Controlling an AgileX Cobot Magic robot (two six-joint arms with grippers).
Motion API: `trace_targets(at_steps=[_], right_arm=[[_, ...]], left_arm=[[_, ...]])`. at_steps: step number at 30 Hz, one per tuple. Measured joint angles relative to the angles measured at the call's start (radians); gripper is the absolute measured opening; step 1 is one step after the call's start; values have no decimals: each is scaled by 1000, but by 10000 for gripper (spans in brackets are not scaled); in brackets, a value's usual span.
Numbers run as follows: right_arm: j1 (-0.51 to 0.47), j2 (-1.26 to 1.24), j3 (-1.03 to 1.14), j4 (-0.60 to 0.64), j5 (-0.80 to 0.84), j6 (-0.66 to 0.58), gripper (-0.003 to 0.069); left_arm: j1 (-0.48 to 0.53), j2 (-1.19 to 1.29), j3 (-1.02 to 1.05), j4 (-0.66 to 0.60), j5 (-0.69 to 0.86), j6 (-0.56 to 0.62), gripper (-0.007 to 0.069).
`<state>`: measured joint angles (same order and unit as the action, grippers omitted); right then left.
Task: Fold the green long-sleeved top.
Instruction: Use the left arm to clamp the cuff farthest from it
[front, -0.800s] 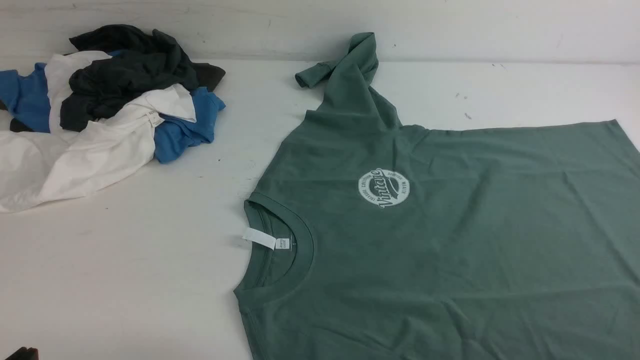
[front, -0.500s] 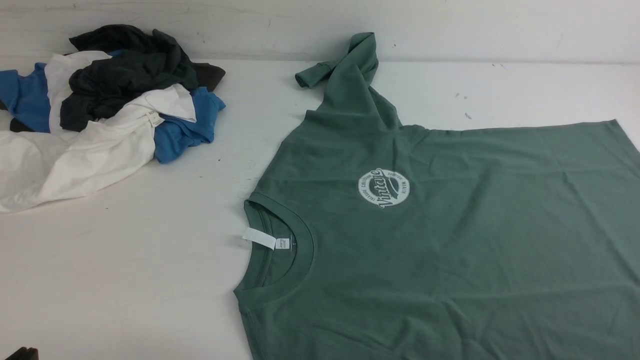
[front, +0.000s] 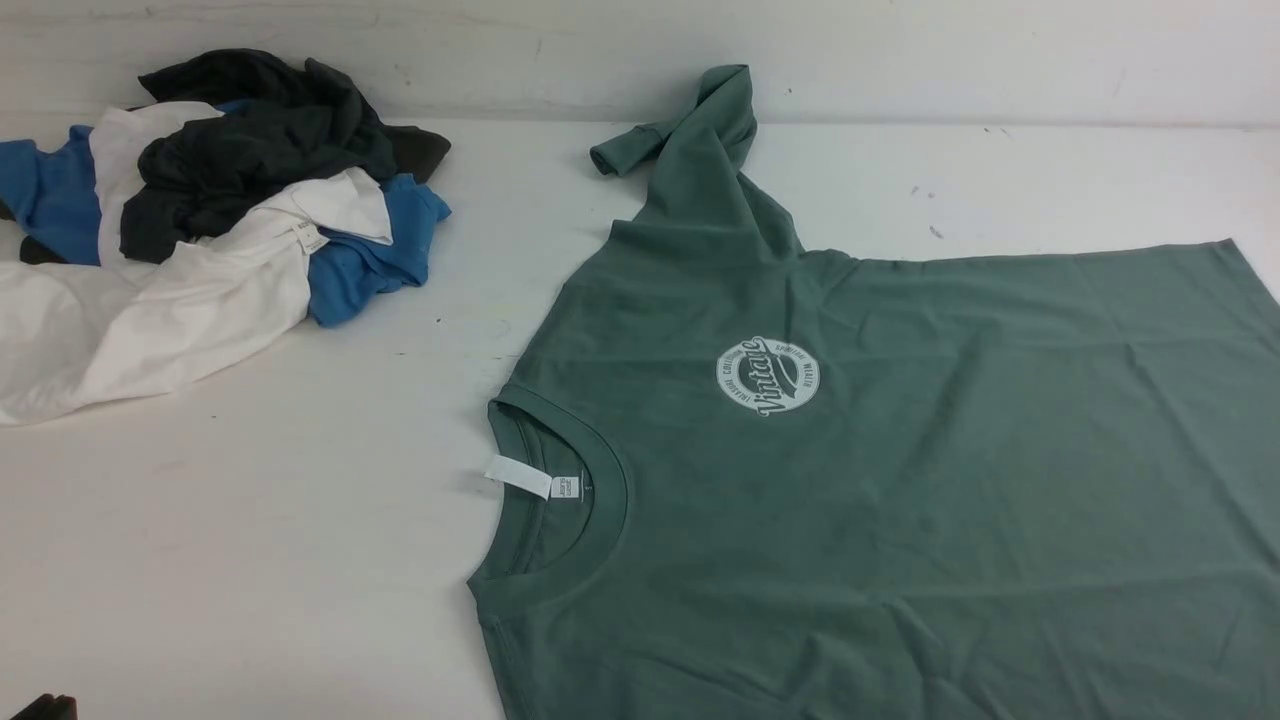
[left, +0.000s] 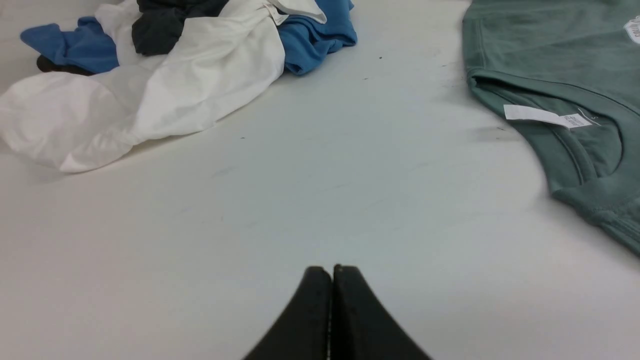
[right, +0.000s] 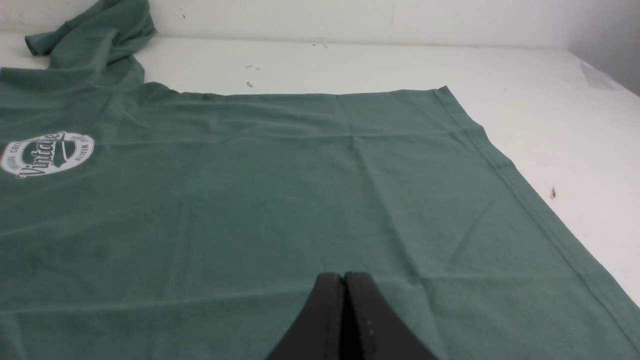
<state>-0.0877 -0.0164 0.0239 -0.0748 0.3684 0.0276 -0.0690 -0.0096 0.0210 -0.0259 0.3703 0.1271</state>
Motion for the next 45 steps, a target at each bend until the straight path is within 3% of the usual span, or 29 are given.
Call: trace_targets(at_steps=[21,23,27,28,29,31,32,34,42,45], right_arm=[[0,0,0,-30,-3,7,-18],[0,0,1,6,-28,49,-18],[0,0,5,337,-148,274,-18],[0,0,5,354,-159,296,-18],[0,0,5,449,-186,360,-18],[0,0,5,610,-207,418,-18],[0,0,5,610,-209,420,-18],[0,0,5,691,-215,432,-18],[0,0,1,728,-218,424,-18],[0,0,-105,701,-191,310,-18]], left_arm=[[0,0,1,-21,-9,-14,-7],[0,0,4,-116,-33,-70,-7],[0,0,8,-537,-125,-323,-7],[0,0,8,-561,-130,-323,-7],[0,0,8,-717,-158,-391,-7],[0,0,8,-931,-203,-440,-7],[0,0,8,-946,-208,-440,-7],[0,0,8,-1099,-272,-427,-7],[0,0,8,-1301,-496,-291,-7],[0,0,1,-1314,-580,-270,-7]])
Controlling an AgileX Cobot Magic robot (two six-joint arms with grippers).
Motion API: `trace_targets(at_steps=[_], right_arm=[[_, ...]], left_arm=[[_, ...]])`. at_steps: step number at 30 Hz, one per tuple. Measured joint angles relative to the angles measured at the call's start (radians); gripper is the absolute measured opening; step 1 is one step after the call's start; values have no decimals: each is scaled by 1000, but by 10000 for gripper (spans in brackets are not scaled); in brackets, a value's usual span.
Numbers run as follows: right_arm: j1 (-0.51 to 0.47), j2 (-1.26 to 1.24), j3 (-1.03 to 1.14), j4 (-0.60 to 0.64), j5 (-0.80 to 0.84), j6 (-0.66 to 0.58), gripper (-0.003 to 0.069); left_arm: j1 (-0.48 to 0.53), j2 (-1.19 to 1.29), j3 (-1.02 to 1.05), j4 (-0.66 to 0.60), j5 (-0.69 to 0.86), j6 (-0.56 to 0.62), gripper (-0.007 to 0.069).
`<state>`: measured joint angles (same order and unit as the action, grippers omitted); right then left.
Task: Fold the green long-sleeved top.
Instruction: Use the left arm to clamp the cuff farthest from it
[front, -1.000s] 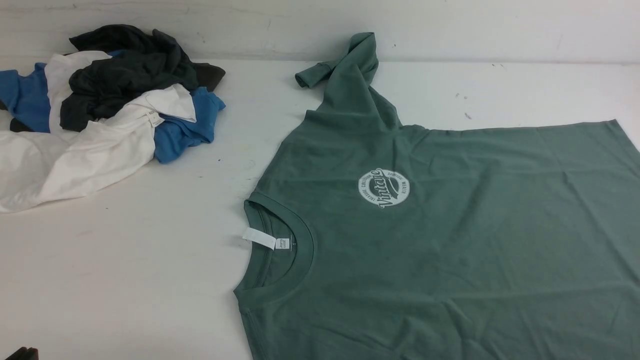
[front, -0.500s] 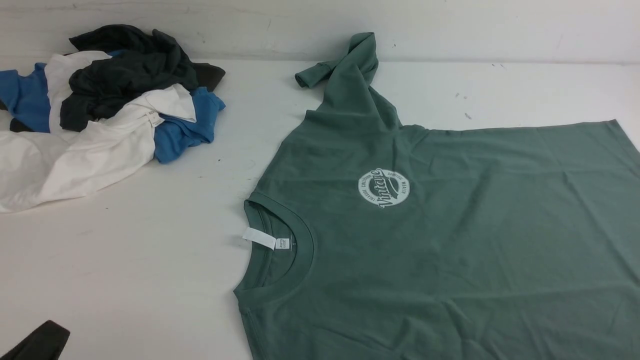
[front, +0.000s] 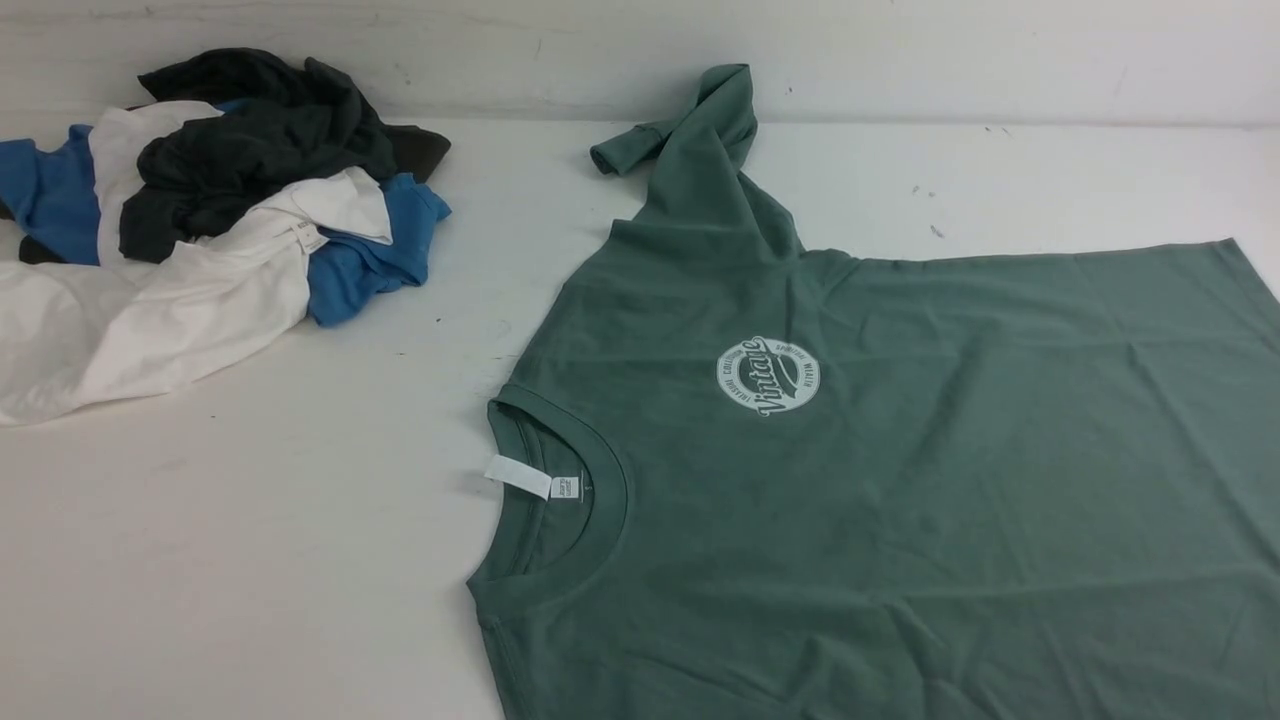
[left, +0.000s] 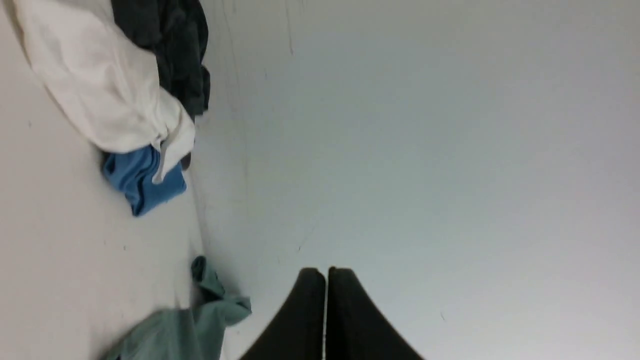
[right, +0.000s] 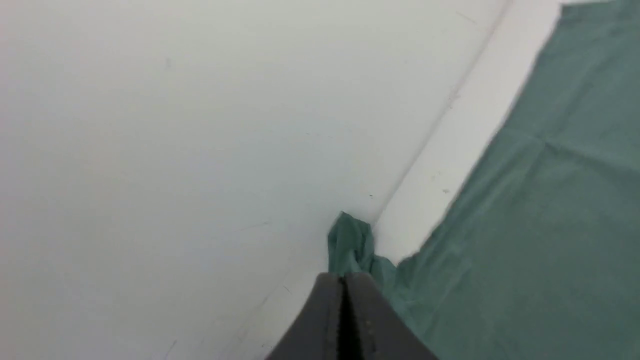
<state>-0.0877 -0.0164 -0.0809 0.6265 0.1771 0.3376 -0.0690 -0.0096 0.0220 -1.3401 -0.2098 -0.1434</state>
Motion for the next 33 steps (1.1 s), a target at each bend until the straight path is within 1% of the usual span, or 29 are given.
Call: trace_targets(at_steps=[1,2,3,4,5,6,7,8,9,10,11,12,13,15,18,20,21,22,24,25,27,28,29,30,31,33], right_arm=[[0,0,-68,-19,10,-61,-18],[0,0,-80,-23,10,-61,-18],[0,10,-185,-68,49,-159,-18],[0,31,-255,-100,94,-211,-18],[0,49,-311,-122,125,-248,-18],[0,86,-367,-161,175,-278,-18],[0,132,-436,-205,253,-305,-18],[0,183,-513,-254,362,-325,-18],[0,247,-571,-312,482,-331,-18],[0,291,-612,-348,543,-331,-18],[0,334,-646,-382,643,-331,-18],[0,414,-694,-442,786,-331,-18],[0,441,-709,-462,832,-331,-18],[0,515,-722,-503,939,-330,-18],[0,603,-726,-526,1030,-330,-18],[0,640,-727,-526,1047,-330,-18],[0,645,-728,-526,1048,-330,-18],[0,658,-728,-526,1048,-330,-18],[0,661,-729,-526,1048,-330,-18],[0,661,-729,-526,1048,-330,-18],[0,661,-729,-525,1048,-330,-18],[0,661,-729,-522,1048,-330,-18],[0,661,-729,-521,1048,-330,-18],[0,661,-729,-520,1048,-330,-18],[0,661,-729,-519,1048,-330,-18],[0,661,-729,-513,1048,-330,-18]], left_arm=[[0,0,-23,26,-8,12,-7],[0,0,-29,43,-9,15,-7],[0,0,-104,134,-11,49,-7],[0,5,-148,203,-10,65,-7],[0,19,-197,245,-2,82,-7],[0,51,-265,315,20,102,-7],[0,88,-323,383,63,116,-7],[0,160,-416,448,130,135,-7],[-1,249,-514,522,237,149,-7],[-1,300,-564,569,324,163,-7],[-2,390,-648,623,445,179,-7],[-2,527,-764,688,631,204,-7],[-2,609,-827,713,711,221,-7],[-2,799,-964,780,962,274,-7],[-2,1088,-1166,820,1210,368,-7],[-2,1267,-1263,806,1288,411,-7],[-2,1283,-1272,803,1292,415,-7],[-2,1414,-1351,764,1313,440,-7],[-2,1528,-1434,707,1310,443,-7],[-2,1552,-1454,702,1310,443,-7],[-2,1680,-1583,658,1325,443,-7],[-3,1748,-1666,651,1347,443,-7],[-3,1759,-1680,650,1357,442,-7],[-3,1858,-1818,653,1391,428,-6],[-4,1891,-1868,658,1409,415,-5],[-11,2005,-2048,684,1432,365,0]])
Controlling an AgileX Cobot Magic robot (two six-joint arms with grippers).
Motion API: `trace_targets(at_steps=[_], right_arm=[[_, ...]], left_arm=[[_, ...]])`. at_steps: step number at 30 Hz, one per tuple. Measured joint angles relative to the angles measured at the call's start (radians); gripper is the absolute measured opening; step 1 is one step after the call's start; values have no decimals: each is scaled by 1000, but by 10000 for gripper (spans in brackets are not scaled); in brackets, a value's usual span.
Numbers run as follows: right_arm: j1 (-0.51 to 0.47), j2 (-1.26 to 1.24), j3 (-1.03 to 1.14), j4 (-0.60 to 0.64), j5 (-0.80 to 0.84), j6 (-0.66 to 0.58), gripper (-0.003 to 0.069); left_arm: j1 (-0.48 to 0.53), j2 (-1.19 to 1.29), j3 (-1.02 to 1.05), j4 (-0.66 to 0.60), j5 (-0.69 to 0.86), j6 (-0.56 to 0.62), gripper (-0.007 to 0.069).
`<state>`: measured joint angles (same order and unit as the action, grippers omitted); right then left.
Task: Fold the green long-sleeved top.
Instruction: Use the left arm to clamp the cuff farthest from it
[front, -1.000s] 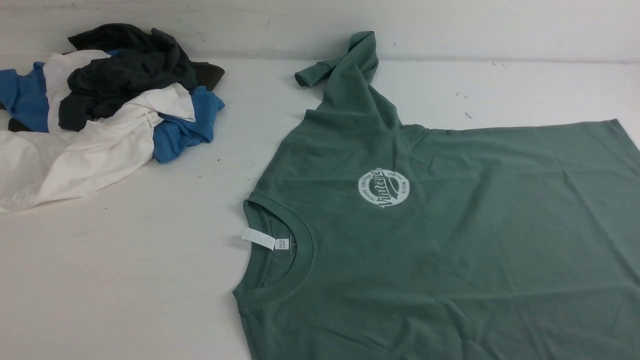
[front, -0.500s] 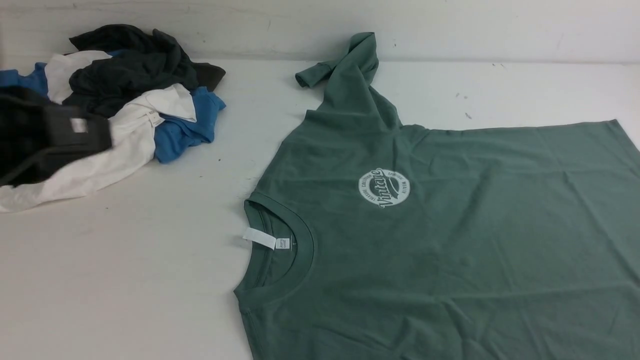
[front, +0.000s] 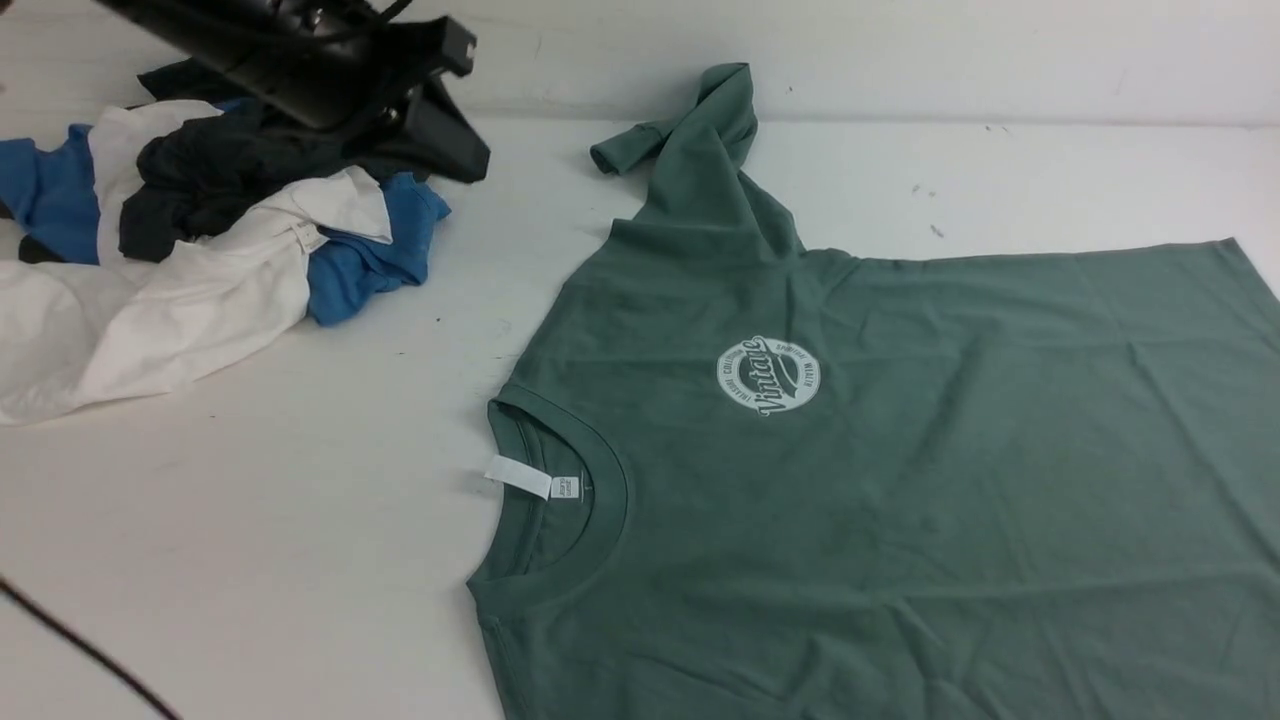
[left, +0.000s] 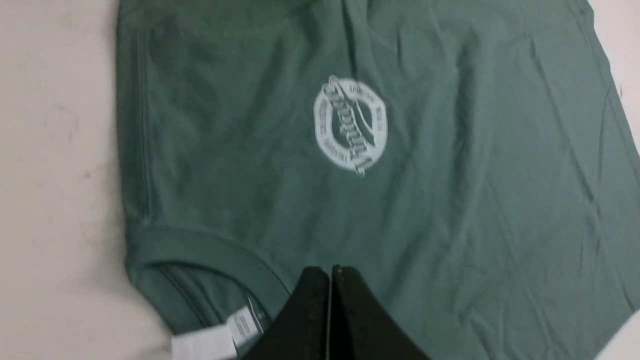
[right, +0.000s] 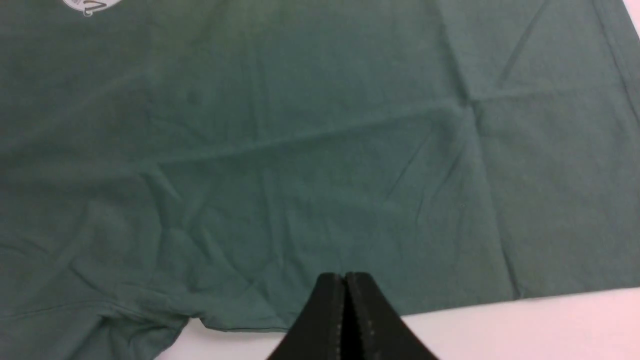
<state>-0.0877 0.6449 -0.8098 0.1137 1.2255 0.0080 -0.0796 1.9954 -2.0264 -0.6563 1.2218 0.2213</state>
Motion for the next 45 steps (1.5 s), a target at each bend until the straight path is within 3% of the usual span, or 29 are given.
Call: trace_targets(at_steps=[3,4,5,9,11,15,18,27,45], right_arm=[[0,0,0,7,-7,0,-18],[0,0,0,11,-17,0,-18],[0,0,0,14,-20,0,-18],[0,0,0,15,-29,0,-18],[0,0,0,15,-31,0,-18],[0,0,0,15,-34,0,-10],[0,0,0,15,-36,0,-9],[0,0,0,16,-41,0,-1],[0,0,0,18,-41,0,0]], left_arm=[[-18,141,-230,52,10,-78,22],[-45,265,-431,106,12,-137,56],[-45,279,-453,106,12,-144,60],[-104,587,-866,157,15,-294,216],[-107,631,-889,154,17,-310,254],[-109,797,-906,159,28,-313,401],[-108,861,-906,142,-8,-272,451],[-108,877,-908,86,-310,-80,459],[-108,958,-916,66,-379,-8,430]])
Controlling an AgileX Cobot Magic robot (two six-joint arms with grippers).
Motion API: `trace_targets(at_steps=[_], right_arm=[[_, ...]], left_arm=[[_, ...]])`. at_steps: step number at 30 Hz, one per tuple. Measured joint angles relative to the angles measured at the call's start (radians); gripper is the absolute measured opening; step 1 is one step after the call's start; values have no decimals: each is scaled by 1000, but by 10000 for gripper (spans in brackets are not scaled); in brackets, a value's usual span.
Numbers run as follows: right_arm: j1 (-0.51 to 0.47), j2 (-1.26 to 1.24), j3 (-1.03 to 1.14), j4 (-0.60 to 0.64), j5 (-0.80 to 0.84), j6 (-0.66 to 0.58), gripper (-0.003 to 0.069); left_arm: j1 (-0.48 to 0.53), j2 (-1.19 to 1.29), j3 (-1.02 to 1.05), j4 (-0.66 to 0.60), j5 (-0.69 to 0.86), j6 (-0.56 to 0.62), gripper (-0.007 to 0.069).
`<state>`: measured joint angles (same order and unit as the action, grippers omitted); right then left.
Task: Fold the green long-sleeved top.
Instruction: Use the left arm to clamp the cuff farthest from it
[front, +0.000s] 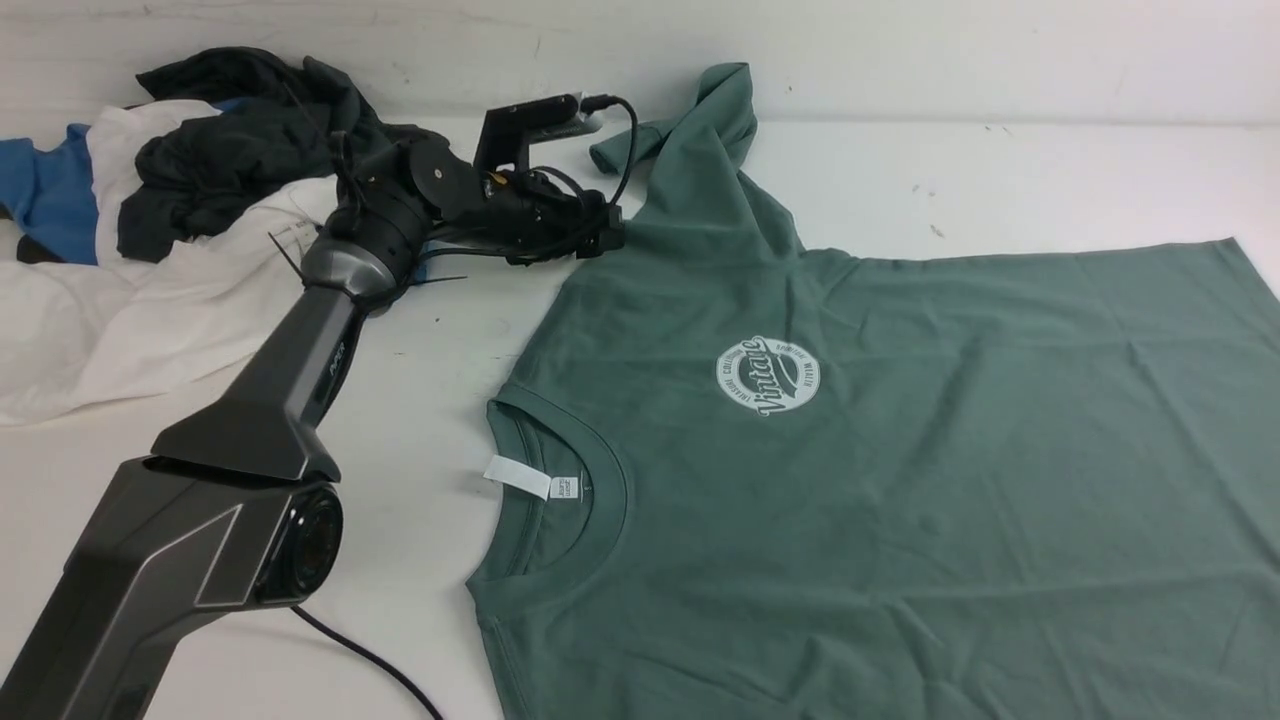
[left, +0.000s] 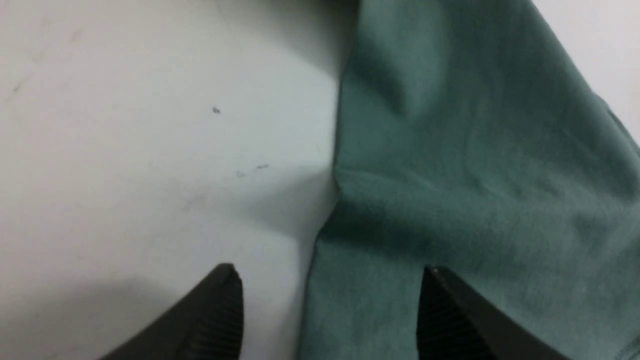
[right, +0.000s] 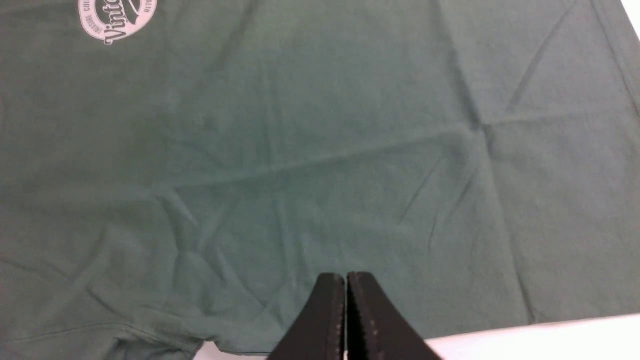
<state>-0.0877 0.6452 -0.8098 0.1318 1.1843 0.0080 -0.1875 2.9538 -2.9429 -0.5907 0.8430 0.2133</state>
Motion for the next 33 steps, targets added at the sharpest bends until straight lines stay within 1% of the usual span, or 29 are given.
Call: trace_targets(at_steps=[1,2,3,4,6,9,11,13,19,26,33], right_arm=[[0,0,0,0,0,0,0],[0,0,0,0,0,0,0],[0,0,0,0,0,0,1],[0,0,0,0,0,0,1],[0,0,0,0,0,0,1],[0,0,0,0,0,0,2],[0,0,0,0,0,0,2],[0,0,0,0,0,0,2],[0,0,0,0,0,0,2],[0,0,0,-1,0,0,2],[0,0,0,-1,-7,0,2]], left_arm=[[0,0,0,-3,10,3,411],[0,0,-2,-13,40,10,342],[0,0,-3,-17,53,11,298],[0,0,-3,-19,57,11,298],[0,0,-4,-31,104,11,162],[0,0,-7,-41,152,14,36],[0,-1,-9,-49,181,20,8],[0,-3,-9,-60,204,30,3],[11,-38,0,-88,344,72,-1],[47,-159,1,-128,377,120,-1],[55,-238,0,-170,404,160,-1]])
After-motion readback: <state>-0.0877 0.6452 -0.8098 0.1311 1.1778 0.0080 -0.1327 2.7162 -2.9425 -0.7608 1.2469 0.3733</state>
